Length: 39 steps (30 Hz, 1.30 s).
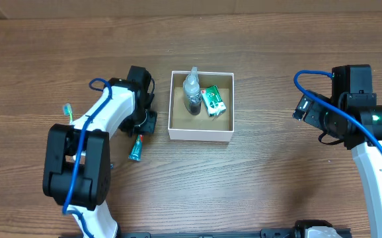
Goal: Pack container
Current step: 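Lower the toothpaste tube into the box with the left gripper, release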
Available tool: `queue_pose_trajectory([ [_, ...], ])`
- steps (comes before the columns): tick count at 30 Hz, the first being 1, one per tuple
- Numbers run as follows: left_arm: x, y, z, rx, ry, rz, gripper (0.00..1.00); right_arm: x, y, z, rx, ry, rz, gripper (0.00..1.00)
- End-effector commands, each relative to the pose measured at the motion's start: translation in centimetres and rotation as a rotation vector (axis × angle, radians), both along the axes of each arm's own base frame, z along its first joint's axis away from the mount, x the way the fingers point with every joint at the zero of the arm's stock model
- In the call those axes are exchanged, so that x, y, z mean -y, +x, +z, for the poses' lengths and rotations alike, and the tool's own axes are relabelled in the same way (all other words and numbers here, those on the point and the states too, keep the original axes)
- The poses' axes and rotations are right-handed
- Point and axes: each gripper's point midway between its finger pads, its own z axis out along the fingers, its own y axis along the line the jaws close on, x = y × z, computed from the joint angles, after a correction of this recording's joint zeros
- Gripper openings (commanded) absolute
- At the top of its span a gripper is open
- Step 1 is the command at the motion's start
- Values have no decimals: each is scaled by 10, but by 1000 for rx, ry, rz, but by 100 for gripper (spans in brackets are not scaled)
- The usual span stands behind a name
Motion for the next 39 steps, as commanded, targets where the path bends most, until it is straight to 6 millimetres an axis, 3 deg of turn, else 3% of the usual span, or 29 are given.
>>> queue_pose_trajectory([
  [1,22,39,106,300,-97,6,4,0,1,-1,3,-1,1,100],
  [3,41,43,154,446,-142,-66,4,0,1,-1,4,-1,1,100],
  [4,61,41,183,543,-177,-158,4,0,2,0,7,-1,2,100],
  [6,95,32,216,663,-208,-320,4,0,3,0,11,-1,2,100],
  [8,138,18,231,741,-205,-521,4,0,3,0,12,-1,1,100],
  [11,178,6,217,749,-144,-751,4,0,3,0,12,-1,1,100],
  [13,198,5,189,699,-116,-853,4,0,2,0,10,0,1,100],
  [15,205,8,158,632,-93,-886,4,0,2,0,10,0,1,100],
  [18,199,30,119,584,8,-860,4,0,1,-1,4,-1,1,100],
  [24,203,40,112,609,22,-850,5,0,1,-1,4,-1,1,100],
  [25,203,40,112,607,23,-851,17,0,1,-1,5,-1,1,100],
  [26,202,40,112,605,23,-851,41,0,1,-1,5,-1,1,100],
  [28,202,38,115,605,22,-848,54,0,1,0,6,-1,1,100],
  [29,200,38,123,618,17,-815,74,0,1,-1,6,-1,2,100],
  [32,186,38,160,680,18,-656,78,0,1,-1,5,-1,1,100],
  [35,139,30,214,743,-24,-356,79,1,1,-1,5,-1,1,100],
  [37,83,22,240,742,-68,-44,82,1,2,0,9,-3,0,100],
  [39,23,9,244,699,-53,226,83,1,3,0,11,-3,0,100],
])
